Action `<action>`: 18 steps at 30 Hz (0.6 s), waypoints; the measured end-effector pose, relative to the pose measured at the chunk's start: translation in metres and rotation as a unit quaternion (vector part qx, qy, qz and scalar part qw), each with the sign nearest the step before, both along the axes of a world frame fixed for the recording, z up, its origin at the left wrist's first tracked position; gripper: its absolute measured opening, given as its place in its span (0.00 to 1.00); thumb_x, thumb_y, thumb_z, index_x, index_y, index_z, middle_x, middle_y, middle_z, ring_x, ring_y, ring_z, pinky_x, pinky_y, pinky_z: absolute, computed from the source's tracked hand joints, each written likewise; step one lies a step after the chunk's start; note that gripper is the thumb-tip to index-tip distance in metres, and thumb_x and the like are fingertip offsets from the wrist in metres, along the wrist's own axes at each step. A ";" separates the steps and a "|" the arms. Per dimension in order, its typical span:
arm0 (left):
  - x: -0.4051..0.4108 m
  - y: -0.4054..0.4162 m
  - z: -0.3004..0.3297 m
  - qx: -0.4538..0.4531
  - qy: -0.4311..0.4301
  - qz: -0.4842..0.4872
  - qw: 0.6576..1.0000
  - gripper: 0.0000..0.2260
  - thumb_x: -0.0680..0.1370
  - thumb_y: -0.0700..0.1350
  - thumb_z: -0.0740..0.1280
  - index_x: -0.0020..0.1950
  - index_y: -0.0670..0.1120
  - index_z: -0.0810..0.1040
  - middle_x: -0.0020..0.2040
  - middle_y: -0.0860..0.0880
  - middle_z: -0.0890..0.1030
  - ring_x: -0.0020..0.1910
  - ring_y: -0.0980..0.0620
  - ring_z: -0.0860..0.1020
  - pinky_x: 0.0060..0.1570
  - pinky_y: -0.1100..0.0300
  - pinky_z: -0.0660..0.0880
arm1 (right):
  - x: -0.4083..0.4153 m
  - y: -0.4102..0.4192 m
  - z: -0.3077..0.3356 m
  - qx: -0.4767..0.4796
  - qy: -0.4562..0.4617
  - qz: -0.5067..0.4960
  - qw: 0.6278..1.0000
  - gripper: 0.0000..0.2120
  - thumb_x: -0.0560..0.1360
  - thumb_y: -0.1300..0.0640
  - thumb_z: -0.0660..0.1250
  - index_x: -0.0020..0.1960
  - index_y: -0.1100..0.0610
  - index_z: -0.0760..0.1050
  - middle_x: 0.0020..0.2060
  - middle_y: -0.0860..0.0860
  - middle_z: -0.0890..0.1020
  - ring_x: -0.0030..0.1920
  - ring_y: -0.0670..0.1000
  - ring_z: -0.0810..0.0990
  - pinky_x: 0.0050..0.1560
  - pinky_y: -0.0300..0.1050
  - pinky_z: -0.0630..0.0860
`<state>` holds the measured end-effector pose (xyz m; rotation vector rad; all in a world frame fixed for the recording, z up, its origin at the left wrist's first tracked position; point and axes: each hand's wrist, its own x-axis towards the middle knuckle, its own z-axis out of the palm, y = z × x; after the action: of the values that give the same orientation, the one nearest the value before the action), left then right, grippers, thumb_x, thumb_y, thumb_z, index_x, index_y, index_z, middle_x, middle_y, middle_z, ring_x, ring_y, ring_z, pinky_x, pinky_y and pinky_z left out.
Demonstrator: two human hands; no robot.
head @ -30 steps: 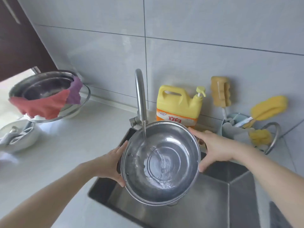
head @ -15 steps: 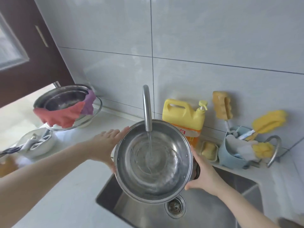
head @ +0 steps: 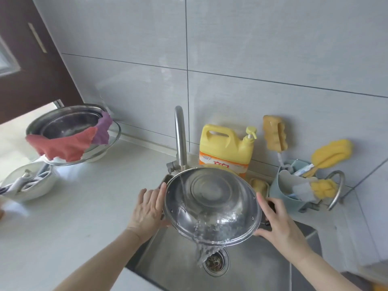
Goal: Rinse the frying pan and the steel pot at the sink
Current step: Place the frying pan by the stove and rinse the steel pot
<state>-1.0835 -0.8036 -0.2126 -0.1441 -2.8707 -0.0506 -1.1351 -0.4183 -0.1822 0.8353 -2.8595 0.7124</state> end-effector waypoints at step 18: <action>-0.007 -0.013 -0.014 -0.028 -0.113 0.000 0.993 0.71 0.55 0.76 0.70 0.78 0.41 0.33 0.61 0.47 0.73 0.57 0.46 0.75 0.65 0.49 0.65 | -0.014 -0.008 -0.001 0.018 -0.093 0.023 0.995 0.64 0.61 0.54 0.83 0.72 0.26 0.36 0.54 0.39 0.62 0.42 0.44 0.74 0.47 0.39 0.76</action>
<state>-1.0903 -0.8161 -0.2269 -0.1581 -3.1003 0.0158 -1.1493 -0.4262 -0.1832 0.8875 -3.0352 0.7857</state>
